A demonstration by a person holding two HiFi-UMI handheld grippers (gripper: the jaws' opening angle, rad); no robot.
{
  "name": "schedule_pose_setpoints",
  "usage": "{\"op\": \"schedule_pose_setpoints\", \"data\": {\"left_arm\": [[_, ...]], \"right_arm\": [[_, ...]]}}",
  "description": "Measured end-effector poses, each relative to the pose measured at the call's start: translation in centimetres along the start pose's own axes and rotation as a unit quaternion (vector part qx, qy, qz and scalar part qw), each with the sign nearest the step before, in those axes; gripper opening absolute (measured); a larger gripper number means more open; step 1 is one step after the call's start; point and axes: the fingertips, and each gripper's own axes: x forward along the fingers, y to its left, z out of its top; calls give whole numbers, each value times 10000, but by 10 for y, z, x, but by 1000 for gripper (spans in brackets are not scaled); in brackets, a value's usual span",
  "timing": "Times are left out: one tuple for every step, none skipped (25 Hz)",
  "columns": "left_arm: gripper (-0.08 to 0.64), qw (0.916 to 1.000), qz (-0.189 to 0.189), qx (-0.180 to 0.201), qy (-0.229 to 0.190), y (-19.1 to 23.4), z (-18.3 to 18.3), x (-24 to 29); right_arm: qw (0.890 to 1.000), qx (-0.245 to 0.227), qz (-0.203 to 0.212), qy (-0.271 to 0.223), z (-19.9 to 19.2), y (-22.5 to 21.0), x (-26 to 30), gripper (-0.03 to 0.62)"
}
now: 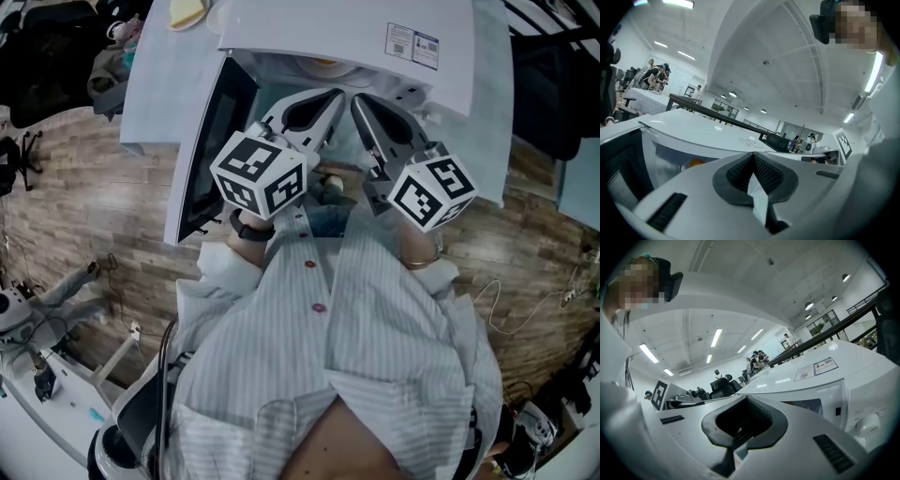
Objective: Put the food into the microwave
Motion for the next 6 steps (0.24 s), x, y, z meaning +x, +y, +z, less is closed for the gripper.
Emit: {"op": "schedule_pose_setpoints", "data": {"left_arm": [[9, 10000, 4, -2, 7, 0, 0, 0], [9, 10000, 7, -8, 9, 1, 0, 1], [9, 10000, 7, -14, 5, 1, 1, 1], [9, 10000, 3, -16, 1, 1, 1, 2], [9, 10000, -3, -15, -3, 2, 2, 2], [9, 10000, -9, -13, -5, 2, 2, 2]], "right_arm": [[10000, -7, -3, 4, 0, 0, 0, 32], [10000, -24, -6, 12, -1, 0, 0, 32], [10000, -45, -9, 23, -1, 0, 1, 32], [10000, -60, -10, 34, -2, 0, 1, 32], [10000, -69, -9, 43, -2, 0, 2, 32], [10000, -75, -8, 51, -3, 0, 2, 32]]}}
